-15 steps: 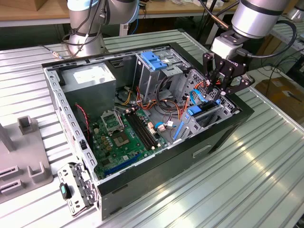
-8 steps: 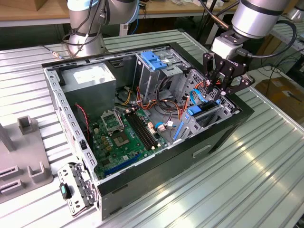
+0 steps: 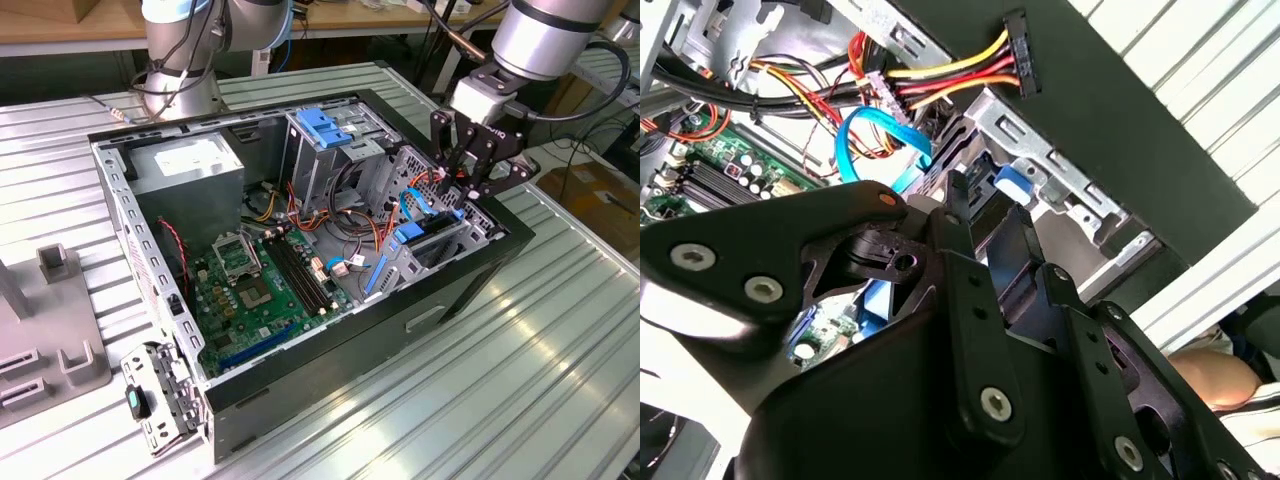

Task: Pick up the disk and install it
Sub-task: 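Insert the second disk wire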

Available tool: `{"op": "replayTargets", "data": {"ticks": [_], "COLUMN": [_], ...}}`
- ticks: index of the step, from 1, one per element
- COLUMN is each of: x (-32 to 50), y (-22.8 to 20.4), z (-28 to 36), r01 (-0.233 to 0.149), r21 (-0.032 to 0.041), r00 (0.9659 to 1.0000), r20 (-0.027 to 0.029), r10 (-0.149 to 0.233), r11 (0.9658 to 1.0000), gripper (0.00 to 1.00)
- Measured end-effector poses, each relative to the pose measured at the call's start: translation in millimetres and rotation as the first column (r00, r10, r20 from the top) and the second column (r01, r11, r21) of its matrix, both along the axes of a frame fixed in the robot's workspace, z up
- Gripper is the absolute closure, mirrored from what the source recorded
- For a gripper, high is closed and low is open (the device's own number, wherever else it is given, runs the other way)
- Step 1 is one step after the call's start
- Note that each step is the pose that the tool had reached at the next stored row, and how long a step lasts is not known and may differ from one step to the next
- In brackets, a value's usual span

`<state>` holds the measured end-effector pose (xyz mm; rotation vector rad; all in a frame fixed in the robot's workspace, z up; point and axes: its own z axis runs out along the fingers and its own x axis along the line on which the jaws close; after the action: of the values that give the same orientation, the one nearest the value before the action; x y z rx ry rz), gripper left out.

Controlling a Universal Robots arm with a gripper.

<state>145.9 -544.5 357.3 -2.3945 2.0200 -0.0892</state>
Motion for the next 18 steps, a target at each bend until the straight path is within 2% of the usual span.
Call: {"op": "replayTargets", "data": {"ticks": [13, 18], "x": [1.0, 1.0], "y": [0.0, 0.0], "z": [1.2, 11.8], "r01": [-0.003, -0.003], "r21": [0.0, 0.0001], "r00": [1.0, 1.0], "r20": [0.0, 0.0], "r10": [0.003, 0.003], "r11": [1.0, 1.0], "gripper": [0.65, 0.65]}}
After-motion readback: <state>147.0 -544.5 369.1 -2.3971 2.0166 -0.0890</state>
